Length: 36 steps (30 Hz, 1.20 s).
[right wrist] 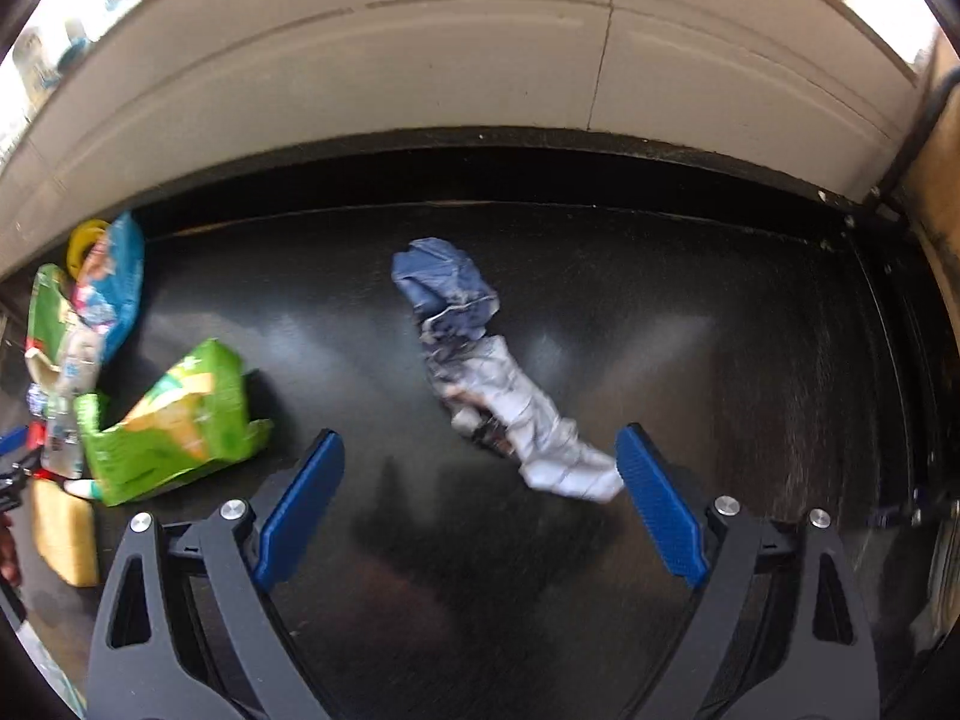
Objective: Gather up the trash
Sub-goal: 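Grasp the red lid with the left tool while the right tool grasps crumpled foil, then carry the red lid and foil over the bin and release both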
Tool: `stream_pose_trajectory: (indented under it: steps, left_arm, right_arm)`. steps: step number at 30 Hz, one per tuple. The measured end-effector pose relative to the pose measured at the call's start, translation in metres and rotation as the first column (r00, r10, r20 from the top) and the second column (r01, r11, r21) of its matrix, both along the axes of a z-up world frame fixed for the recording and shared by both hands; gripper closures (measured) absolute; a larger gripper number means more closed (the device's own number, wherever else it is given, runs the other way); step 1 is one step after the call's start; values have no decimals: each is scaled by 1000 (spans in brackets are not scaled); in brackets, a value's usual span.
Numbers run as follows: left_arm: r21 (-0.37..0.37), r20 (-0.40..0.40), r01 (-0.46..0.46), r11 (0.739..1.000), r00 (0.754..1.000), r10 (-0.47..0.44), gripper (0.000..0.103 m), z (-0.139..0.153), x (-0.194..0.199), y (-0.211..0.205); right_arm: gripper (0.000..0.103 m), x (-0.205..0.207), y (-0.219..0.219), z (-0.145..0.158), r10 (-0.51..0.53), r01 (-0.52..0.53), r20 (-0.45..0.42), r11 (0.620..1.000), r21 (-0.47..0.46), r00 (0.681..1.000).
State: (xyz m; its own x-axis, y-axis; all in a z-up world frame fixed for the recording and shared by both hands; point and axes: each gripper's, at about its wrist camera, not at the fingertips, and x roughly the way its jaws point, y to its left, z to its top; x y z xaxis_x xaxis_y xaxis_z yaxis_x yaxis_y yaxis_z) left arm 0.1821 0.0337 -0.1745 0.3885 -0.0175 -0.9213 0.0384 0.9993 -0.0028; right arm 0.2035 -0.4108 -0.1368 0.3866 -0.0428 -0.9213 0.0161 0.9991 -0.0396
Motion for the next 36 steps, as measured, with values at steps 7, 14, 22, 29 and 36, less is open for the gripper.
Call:
stream_pose_trajectory:
  steps: [7,14,22,29,36]
  left_arm:
    - [30,49,22,999,999,-24,19,1,-5,-3]
    - [18,55,34,999,998,-35,55,15,-24,-18]
    - [8,111,-8,1000,994,7,55,55,-61,-14]
    - [-26,112,-32,999,993,35,55,82,-116,-19]
    - [-12,114,14,1000,993,-12,55,82,-144,-22]
  right_arm:
    - [54,13,-3,-15,65,-65,-14,998,5,998]
    - [71,-6,9,-7,43,-42,-12,998,42,999]
    - [71,-47,40,44,34,-41,69,994,100,997]
    - [71,-109,79,86,61,-78,122,987,143,991]
    - [71,-153,103,93,105,-122,117,981,148,988]
